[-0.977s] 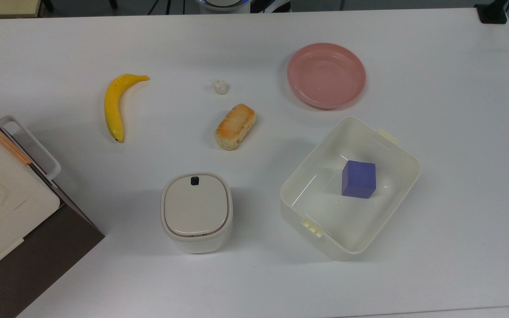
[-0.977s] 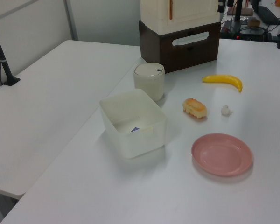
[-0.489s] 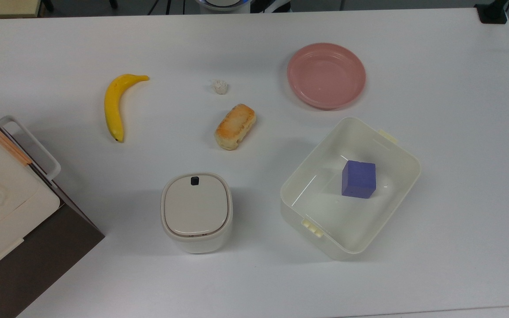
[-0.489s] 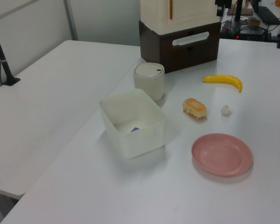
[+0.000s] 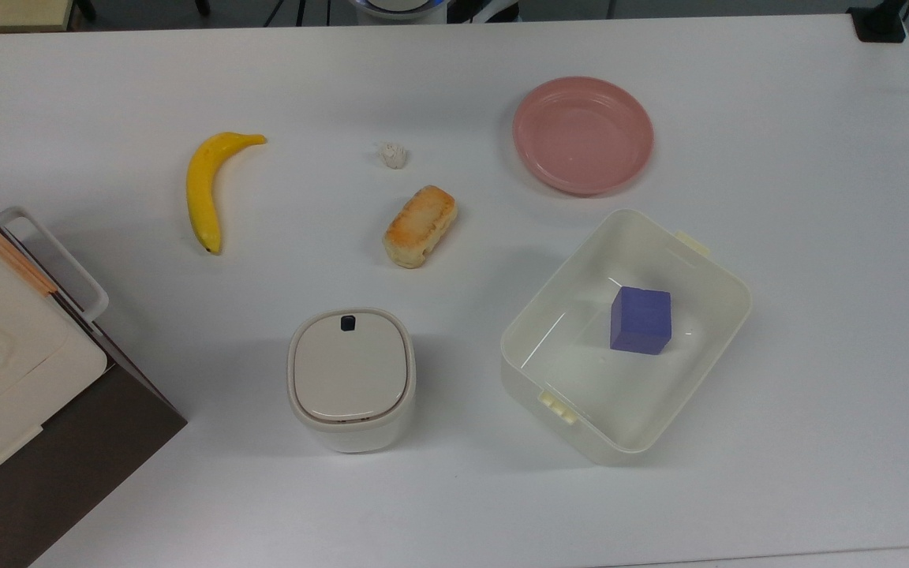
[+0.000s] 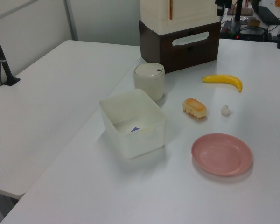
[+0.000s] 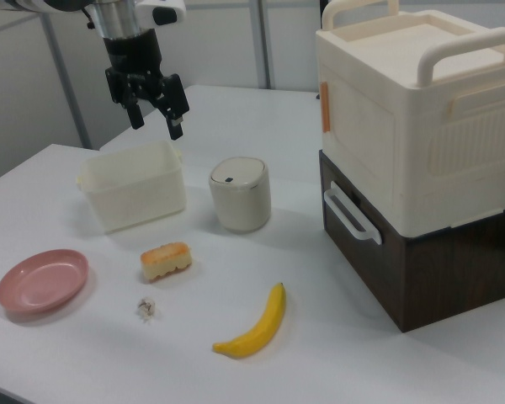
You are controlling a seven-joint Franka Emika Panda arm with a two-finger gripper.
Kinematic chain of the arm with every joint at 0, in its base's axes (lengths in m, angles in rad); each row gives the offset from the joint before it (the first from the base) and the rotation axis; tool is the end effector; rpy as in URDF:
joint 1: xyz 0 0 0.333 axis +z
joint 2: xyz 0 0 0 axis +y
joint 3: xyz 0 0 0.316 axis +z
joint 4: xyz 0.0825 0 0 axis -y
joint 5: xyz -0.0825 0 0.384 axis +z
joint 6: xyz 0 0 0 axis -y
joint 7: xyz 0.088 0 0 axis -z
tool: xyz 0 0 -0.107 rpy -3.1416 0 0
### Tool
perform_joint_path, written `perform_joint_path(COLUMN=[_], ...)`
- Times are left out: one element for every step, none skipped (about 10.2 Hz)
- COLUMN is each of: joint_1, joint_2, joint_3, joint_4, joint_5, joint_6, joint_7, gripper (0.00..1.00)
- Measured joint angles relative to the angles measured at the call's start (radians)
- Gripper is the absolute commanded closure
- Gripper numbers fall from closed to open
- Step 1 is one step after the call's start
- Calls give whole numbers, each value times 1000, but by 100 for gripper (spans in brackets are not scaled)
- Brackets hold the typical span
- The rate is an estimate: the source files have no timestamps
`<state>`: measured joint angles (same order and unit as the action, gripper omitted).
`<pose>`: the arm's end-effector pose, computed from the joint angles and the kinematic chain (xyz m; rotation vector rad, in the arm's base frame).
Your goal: Open the trash can
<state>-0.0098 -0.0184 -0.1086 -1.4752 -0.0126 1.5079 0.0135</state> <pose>0.5381 -0.0661 0.6737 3.1205 -0.2079 0.0788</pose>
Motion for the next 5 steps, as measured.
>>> perform_joint_path(joint_1=[-1, -2, -2, -2, -2], joint_2=[0, -2, -3, -3, -3], joint_3=[-2, -3, -4, -5, -5], joint_4=[4, 8, 9, 9, 9], joint_5=[7, 8, 8, 8, 7], joint_6=[0, 0, 0, 0, 0], joint_7=[0, -1, -1, -3, -6], gripper=[0, 0, 0, 0, 0])
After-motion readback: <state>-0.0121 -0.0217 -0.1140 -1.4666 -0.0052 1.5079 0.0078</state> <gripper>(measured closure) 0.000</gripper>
